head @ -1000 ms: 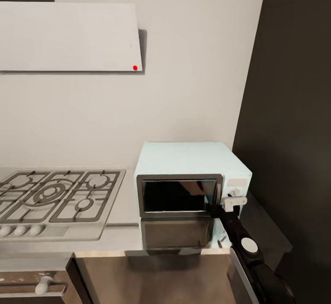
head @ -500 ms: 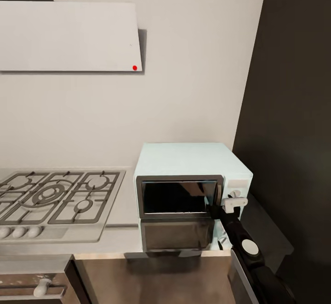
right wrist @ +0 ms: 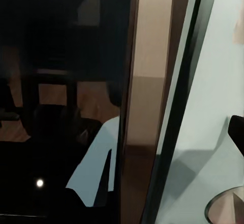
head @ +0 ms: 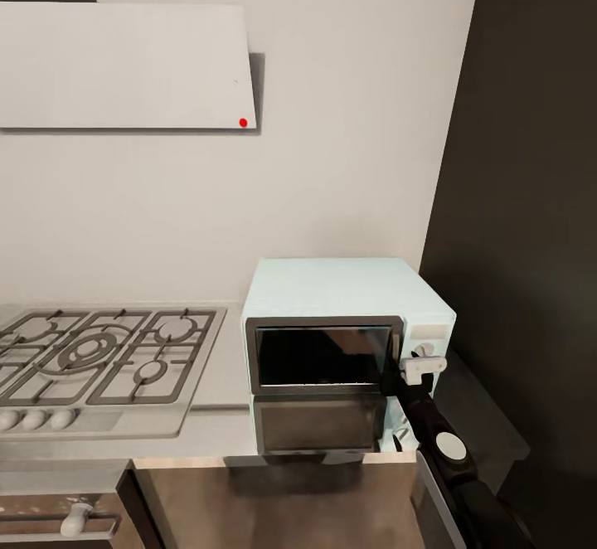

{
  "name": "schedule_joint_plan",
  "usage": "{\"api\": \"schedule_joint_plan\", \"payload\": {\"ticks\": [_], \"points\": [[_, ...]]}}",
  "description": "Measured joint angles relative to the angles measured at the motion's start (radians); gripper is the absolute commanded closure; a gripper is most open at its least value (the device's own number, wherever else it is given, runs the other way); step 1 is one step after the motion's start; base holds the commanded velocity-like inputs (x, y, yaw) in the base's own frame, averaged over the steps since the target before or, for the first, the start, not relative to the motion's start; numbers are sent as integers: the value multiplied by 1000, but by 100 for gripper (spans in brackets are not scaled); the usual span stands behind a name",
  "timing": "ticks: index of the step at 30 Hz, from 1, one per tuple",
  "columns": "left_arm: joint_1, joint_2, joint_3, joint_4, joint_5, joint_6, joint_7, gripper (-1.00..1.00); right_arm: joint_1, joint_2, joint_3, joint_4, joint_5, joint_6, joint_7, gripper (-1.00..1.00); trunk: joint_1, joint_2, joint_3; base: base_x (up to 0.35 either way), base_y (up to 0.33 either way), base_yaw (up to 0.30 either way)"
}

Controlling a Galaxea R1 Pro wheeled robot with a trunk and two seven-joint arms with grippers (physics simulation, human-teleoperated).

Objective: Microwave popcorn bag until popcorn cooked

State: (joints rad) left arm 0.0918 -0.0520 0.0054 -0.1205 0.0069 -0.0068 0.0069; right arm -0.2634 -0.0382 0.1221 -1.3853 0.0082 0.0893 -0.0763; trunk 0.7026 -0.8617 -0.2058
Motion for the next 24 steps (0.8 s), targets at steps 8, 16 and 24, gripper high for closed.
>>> {"api": "schedule_joint_plan", "payload": {"ticks": [8, 16, 24], "points": [[0, -2, 0, 0, 0, 0, 0, -100, -13, -1, 10, 14, -10, -1, 3, 100, 1, 1, 0, -142, 0, 0], [0, -2, 0, 0, 0, 0, 0, -100, -14, -1, -1, 14, 1, 0, -6, 100, 0, 1, 0, -25, 0, 0], [0, -1, 0, 0, 0, 0, 0, -100, -14, -1, -8, 13, 1, 0, -6, 100, 1, 1, 0, -152, 0, 0]]}}
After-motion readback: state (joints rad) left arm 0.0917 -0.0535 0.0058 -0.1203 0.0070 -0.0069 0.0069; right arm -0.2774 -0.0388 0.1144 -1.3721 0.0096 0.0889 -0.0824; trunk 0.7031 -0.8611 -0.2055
